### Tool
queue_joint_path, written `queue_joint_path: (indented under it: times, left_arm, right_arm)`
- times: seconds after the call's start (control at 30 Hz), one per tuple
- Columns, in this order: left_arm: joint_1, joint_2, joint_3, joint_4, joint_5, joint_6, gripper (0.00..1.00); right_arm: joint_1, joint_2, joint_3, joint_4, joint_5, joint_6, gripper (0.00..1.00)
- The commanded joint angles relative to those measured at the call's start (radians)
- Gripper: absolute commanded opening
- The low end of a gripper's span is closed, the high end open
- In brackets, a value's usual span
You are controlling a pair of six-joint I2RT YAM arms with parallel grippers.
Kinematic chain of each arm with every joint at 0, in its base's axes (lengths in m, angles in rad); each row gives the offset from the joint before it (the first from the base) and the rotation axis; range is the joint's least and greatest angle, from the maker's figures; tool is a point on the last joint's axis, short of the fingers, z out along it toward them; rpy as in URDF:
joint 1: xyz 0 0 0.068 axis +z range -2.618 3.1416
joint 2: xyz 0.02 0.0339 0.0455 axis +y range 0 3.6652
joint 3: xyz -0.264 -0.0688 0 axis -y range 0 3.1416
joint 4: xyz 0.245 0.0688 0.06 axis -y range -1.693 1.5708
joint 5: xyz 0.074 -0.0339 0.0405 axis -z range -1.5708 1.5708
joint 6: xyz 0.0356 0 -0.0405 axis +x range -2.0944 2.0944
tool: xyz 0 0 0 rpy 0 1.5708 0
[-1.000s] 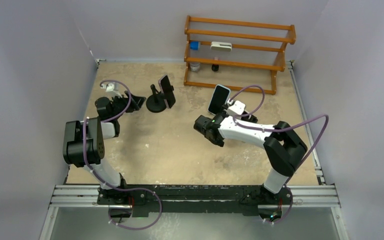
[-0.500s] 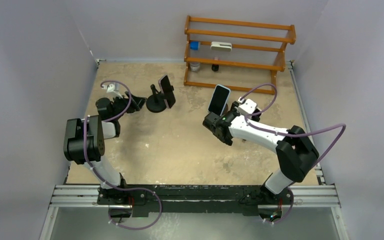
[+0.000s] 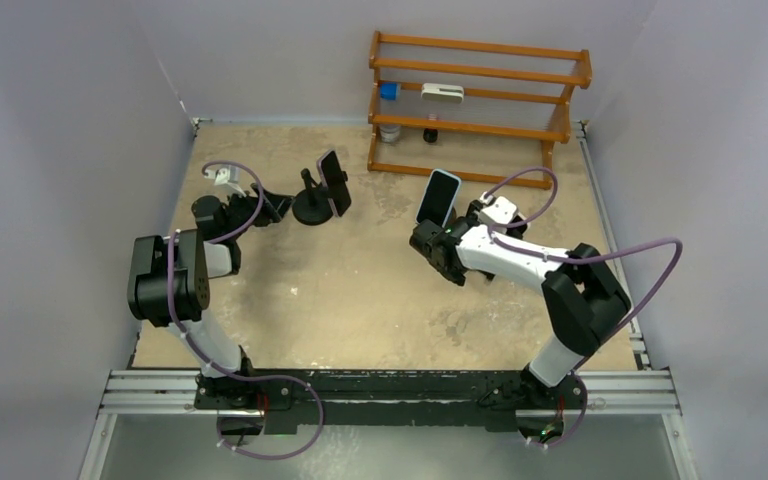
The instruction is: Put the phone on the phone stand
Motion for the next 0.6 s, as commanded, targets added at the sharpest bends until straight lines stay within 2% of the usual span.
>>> queue_joint_path:
  times: [0.0, 0.57]
  left_arm:
    - [0.006, 0.012, 0.023, 0.074, 0.029, -0.027, 0.70]
    - [-0.004, 0.035, 0.035, 0.092, 0.044, -0.038, 0.71]
  right_arm:
    - [-0.014, -0.023, 0.003, -0.029, 0.267, 0.082, 0.75]
    - [-0.078, 0.097, -0.031, -0.015, 0.279, 0.151, 0.83]
